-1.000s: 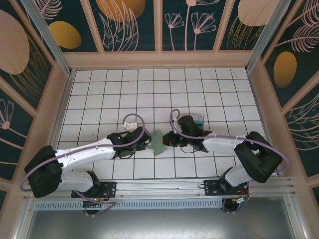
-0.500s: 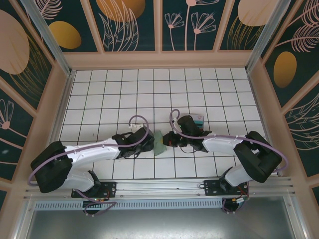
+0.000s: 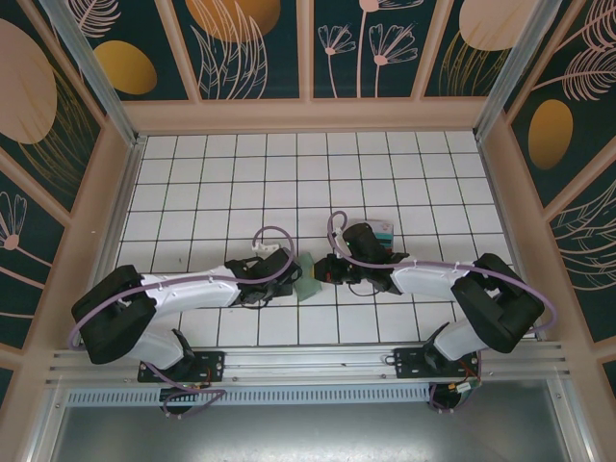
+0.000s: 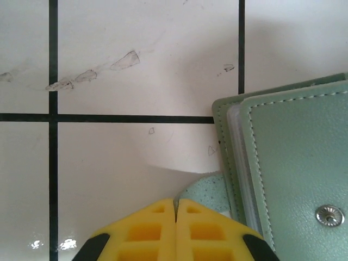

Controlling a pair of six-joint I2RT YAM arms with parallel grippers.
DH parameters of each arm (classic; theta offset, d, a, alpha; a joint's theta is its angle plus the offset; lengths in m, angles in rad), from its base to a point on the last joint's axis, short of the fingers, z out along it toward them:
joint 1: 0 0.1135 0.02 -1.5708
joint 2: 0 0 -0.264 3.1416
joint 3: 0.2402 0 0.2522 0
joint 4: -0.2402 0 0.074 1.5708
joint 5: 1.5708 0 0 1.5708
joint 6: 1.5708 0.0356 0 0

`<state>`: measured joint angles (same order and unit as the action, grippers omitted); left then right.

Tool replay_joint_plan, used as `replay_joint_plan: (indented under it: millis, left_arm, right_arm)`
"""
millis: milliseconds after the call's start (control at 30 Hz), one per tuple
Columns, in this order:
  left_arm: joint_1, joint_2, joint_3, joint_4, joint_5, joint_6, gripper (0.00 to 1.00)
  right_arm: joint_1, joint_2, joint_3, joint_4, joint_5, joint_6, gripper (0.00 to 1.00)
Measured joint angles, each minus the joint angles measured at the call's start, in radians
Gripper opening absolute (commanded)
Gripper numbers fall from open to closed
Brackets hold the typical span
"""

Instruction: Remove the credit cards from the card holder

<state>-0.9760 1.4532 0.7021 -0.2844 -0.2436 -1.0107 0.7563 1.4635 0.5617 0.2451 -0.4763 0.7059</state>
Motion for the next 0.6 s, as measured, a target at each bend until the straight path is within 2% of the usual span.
replay_joint_plan:
  millis: [67,100,200,267,600]
  left_arm:
    - [0.000,-0.005,0.007,-0.010,-0.005,0.001,0.00]
    - [0.000,-0.010,0.014,-0.019,-0.010,0.002,0.00]
    - [0.000,-0.034,0.054,-0.072,-0.034,0.016,0.00]
    - [0.000,-0.060,0.088,-0.106,-0.048,0.033,0.00]
    - [0.000,-0.124,0.207,-0.203,-0.061,0.095,0.00]
  right_arm:
    - [0.000,0.004,0.004,-0.002,-0.002,0.005,0.38]
    - [0.000,0.006,0.006,-0.003,-0.003,0.002,0.43]
    - [0.000,0.006,0.014,-0.008,-0.003,-0.007,0.47]
    - [0.000,0.006,0.024,-0.014,-0.003,-0.010,0.53]
    - [0.000,0.035,0.061,-0.018,-0.004,-0.019,0.59]
